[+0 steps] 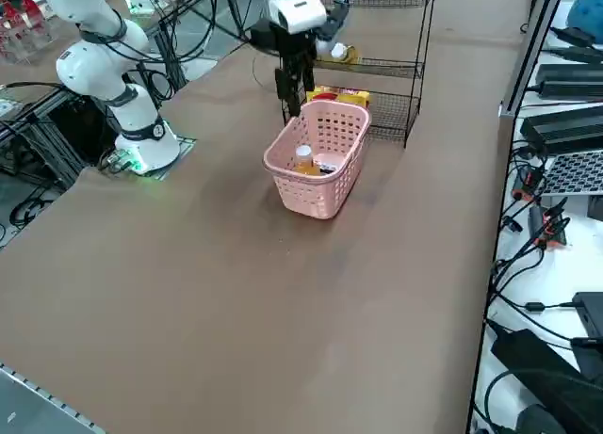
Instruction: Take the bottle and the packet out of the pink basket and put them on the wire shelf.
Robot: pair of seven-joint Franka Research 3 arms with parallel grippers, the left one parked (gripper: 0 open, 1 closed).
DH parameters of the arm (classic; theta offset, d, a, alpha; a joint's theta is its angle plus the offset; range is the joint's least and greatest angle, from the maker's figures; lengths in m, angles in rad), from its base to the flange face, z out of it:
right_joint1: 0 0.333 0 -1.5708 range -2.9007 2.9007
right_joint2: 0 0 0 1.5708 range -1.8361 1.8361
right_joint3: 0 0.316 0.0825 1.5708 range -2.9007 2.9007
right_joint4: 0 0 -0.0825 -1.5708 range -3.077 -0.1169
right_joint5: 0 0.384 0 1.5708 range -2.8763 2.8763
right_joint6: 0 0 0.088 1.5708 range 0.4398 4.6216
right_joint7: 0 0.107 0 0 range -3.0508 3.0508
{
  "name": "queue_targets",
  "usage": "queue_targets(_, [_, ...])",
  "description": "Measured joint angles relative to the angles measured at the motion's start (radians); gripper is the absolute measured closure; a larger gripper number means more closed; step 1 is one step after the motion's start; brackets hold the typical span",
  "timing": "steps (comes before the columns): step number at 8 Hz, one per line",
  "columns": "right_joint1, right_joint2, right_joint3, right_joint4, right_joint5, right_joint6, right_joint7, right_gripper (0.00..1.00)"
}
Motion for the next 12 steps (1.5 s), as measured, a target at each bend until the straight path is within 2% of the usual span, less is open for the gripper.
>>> queue_targets(2, [0.000,0.029,0.000,-0.075,0.000,0.119,-0.024,0.01])
queue_targets(7, [0.000,0.093,0.000,-0.183,-0.015,0.325,-0.050,0.03])
queue_targets(12, [0.000,0.148,0.000,-0.198,-0.016,0.354,-0.053,0.07])
